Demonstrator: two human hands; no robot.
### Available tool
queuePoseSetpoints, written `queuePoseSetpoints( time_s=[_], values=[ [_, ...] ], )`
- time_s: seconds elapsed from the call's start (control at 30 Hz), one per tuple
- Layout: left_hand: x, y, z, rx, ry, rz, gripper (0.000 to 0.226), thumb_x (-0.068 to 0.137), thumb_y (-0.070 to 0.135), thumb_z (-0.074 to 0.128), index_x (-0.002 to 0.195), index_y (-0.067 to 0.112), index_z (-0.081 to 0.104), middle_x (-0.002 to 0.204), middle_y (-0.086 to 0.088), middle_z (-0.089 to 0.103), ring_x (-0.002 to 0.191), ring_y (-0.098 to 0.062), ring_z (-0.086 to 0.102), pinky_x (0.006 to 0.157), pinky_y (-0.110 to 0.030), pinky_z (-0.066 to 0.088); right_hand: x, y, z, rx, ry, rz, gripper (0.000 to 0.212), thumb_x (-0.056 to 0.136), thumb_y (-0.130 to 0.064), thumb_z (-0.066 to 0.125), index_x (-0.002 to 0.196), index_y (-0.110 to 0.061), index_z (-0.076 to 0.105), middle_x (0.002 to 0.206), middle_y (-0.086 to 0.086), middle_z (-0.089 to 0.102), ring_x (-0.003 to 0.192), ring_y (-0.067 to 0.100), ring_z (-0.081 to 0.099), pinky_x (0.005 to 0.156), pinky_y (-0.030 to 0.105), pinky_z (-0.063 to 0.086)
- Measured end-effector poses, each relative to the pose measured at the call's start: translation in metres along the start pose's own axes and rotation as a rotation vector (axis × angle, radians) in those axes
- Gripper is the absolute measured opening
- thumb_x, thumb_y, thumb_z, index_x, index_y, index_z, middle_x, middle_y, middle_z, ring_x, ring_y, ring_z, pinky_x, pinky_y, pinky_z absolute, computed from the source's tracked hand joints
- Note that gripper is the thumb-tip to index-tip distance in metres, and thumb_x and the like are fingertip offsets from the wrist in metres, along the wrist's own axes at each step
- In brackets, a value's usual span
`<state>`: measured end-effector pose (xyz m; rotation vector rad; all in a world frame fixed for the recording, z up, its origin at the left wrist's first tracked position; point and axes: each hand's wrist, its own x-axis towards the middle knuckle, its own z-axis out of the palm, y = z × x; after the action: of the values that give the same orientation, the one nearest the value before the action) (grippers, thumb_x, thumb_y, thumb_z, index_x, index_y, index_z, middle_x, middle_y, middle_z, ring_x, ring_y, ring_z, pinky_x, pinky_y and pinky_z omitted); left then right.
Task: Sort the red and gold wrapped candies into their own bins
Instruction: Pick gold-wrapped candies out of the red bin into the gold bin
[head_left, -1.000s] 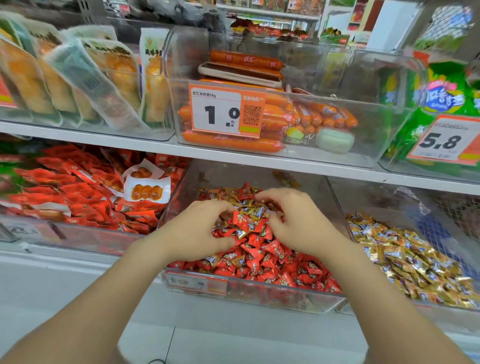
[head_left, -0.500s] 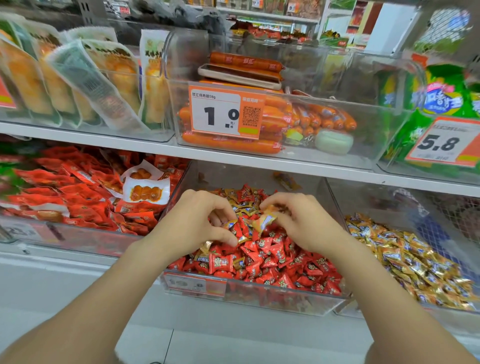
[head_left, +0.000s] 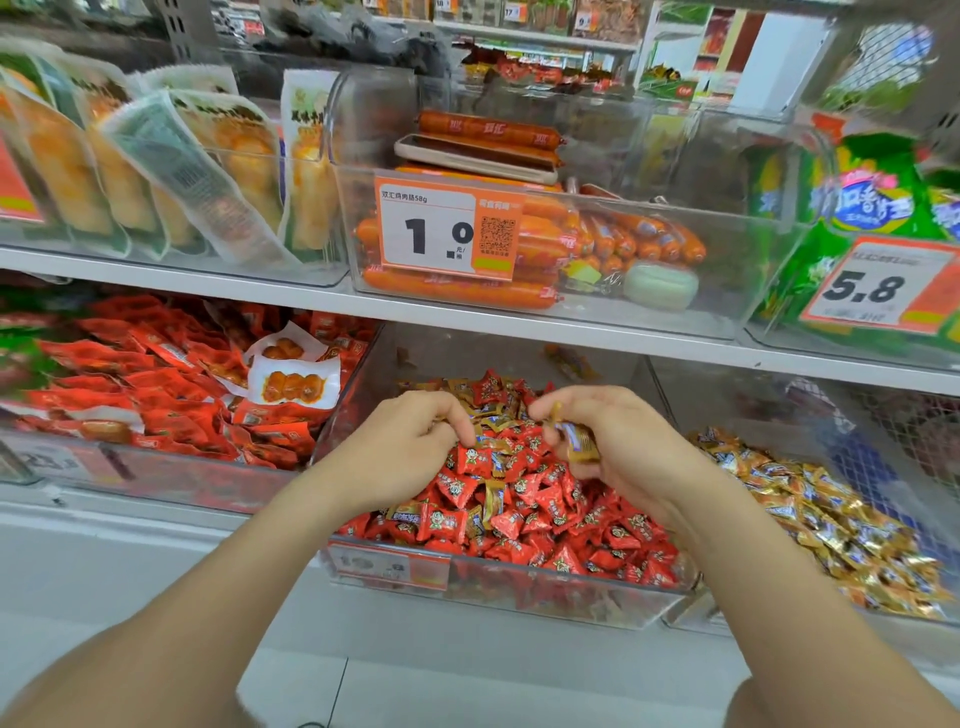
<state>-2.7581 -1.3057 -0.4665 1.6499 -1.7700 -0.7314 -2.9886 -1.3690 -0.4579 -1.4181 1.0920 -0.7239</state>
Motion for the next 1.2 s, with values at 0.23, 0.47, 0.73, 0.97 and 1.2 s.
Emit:
queuePoseSetpoints(
  time_s=[0.23, 0.47, 0.73, 0.97, 1.2],
  values=[
    [-0.006, -0.015, -0.015, 0.187, -0.002, 0.026, 0.031, 0.111, 0.019, 0.037, 0.105, 0.033, 0.064, 0.074, 0.003, 0.062, 0.058, -0.013, 0.055, 0.051, -0.026, 0.043, -0.01, 0.002, 0.021, -0.351, 0.009, -0.145, 0.021, 0.108, -0.02, 0.055, 0.099, -0.012, 0.072, 0.063, 0.002, 0.056, 0.046, 0.019, 0.053, 0.042, 0.026, 0.042],
    [-0.021, -0.009, -0.02, 0.433, -0.267, 0.0, 0.01, 0.097, 0.013, 0.054, 0.099, 0.018, 0.063, 0.071, 0.008, 0.06, 0.066, -0.006, 0.055, 0.065, -0.028, 0.052, -0.01, -0.002, 0.021, -0.635, -0.177, -0.269, 0.046, 0.096, 0.0, 0.046, 0.09, -0.03, 0.08, 0.082, 0.013, 0.072, 0.065, 0.039, 0.057, 0.056, 0.044, 0.047],
    [-0.023, -0.009, -0.024, 0.5, -0.224, 0.026, 0.016, 0.083, 0.023, 0.078, 0.09, 0.026, 0.065, 0.089, 0.01, 0.059, 0.086, -0.009, 0.057, 0.07, -0.029, 0.051, -0.017, 0.009, 0.04, -1.292, -0.116, -0.311, 0.044, 0.075, -0.07, 0.081, 0.1, -0.035, 0.072, 0.082, -0.014, 0.064, 0.079, 0.007, 0.058, 0.06, 0.029, 0.043],
    [-0.022, 0.0, -0.019, 0.31, -0.076, 0.012, 0.004, 0.098, 0.027, 0.051, 0.097, 0.026, 0.055, 0.071, 0.0, 0.064, 0.067, -0.02, 0.06, 0.058, -0.042, 0.048, -0.016, 0.006, 0.029, -0.808, -0.062, -0.328, 0.023, 0.086, -0.033, 0.081, 0.079, -0.023, 0.061, 0.064, -0.016, 0.064, 0.056, 0.004, 0.055, 0.057, 0.02, 0.045],
    [-0.006, -0.005, -0.008, 0.366, 0.166, 0.013, 0.057, 0.11, 0.044, 0.039, 0.066, 0.011, 0.054, 0.057, -0.004, 0.053, 0.058, -0.023, 0.054, 0.059, -0.038, 0.044, 0.001, 0.009, 0.018, -0.383, 0.116, -0.238, 0.028, 0.094, -0.004, 0.043, 0.088, -0.024, 0.063, 0.067, 0.004, 0.07, 0.049, 0.023, 0.063, 0.051, 0.039, 0.052]
  ],
)
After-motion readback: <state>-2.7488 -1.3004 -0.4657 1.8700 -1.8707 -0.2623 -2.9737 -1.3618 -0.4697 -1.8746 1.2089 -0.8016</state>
